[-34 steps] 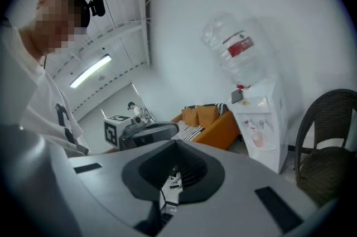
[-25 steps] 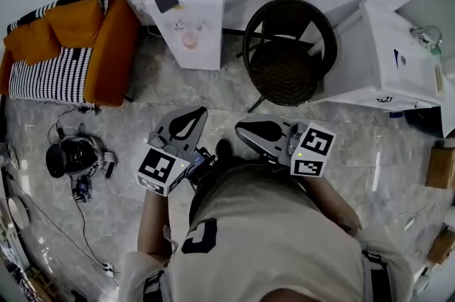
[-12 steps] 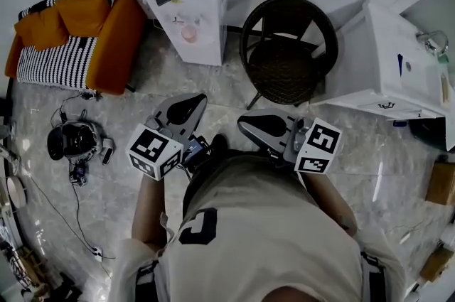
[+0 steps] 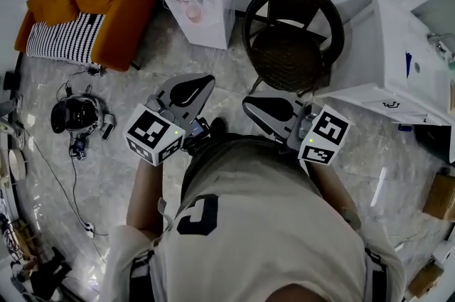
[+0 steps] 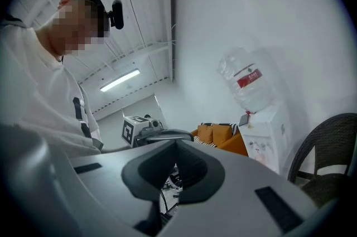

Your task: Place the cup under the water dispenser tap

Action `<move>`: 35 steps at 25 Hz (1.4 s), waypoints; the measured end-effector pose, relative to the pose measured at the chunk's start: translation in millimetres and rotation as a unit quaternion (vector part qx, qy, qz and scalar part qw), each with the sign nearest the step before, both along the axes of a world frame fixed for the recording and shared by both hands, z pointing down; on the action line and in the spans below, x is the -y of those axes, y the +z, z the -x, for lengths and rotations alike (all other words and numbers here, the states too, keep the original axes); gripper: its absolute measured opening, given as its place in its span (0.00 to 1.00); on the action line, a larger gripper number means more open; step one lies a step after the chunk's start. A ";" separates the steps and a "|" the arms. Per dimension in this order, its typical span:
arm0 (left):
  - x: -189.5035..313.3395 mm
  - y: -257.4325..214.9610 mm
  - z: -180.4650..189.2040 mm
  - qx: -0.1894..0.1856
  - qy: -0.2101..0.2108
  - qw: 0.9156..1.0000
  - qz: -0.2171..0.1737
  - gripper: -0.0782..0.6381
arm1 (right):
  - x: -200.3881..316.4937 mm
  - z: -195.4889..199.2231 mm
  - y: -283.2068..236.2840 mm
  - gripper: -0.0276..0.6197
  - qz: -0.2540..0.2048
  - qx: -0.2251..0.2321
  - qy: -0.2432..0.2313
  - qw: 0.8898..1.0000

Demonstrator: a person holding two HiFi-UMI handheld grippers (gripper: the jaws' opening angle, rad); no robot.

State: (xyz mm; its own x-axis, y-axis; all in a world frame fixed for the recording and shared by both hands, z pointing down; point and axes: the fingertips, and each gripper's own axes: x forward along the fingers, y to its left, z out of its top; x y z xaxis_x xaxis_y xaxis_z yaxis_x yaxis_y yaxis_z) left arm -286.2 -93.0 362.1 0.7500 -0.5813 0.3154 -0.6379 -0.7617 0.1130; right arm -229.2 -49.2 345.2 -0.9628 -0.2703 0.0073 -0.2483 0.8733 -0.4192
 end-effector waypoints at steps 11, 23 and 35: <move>-33.3 -7.5 -45.7 0.006 -0.021 1.000 -0.019 0.19 | -21.6 -35.5 0.3 0.08 -0.012 0.004 -0.035 0.999; -53.2 -20.8 -99.9 -0.017 -0.051 0.998 -0.035 0.19 | -18.3 -93.0 -16.8 0.08 -0.015 0.042 -0.047 0.998; -52.4 -28.1 -89.8 0.002 -0.083 0.996 -0.044 0.19 | -18.6 -74.2 -21.9 0.08 -0.056 0.015 -0.088 0.994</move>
